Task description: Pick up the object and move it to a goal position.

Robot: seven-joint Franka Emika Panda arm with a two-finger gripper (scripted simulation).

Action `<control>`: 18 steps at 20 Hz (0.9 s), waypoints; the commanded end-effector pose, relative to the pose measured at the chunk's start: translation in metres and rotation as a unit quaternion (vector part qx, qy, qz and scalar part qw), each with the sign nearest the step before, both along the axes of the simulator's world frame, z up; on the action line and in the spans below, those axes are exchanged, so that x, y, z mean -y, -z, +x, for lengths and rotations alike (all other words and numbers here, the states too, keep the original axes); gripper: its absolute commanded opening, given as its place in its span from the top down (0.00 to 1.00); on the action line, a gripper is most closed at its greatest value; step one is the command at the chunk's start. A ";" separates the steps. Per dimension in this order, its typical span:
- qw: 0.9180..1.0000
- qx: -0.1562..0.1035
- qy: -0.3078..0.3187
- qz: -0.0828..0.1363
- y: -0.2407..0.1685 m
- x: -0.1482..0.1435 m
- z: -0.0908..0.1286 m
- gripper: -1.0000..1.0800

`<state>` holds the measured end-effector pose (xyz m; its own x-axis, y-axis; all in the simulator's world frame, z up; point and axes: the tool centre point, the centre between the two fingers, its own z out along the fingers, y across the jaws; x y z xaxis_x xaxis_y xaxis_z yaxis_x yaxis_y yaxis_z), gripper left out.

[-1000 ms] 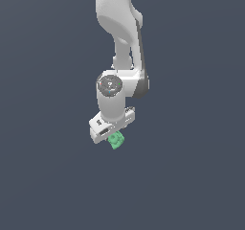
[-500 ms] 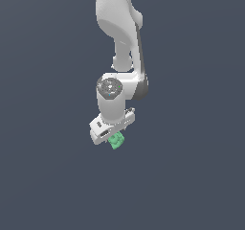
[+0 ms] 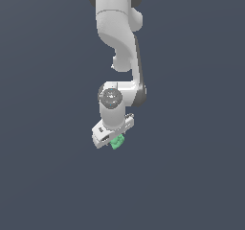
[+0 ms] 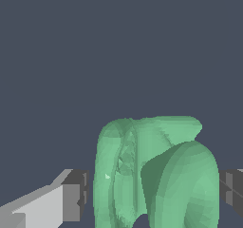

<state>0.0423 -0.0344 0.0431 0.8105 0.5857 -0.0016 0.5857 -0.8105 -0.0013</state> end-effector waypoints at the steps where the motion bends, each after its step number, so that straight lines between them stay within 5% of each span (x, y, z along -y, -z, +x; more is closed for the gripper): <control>1: 1.000 0.001 0.000 0.000 0.001 0.000 0.001 0.04; 2: 1.000 0.001 0.000 0.000 0.001 0.000 0.001 1.00; 18: 1.000 0.001 0.000 0.000 -0.010 -0.008 0.002 1.00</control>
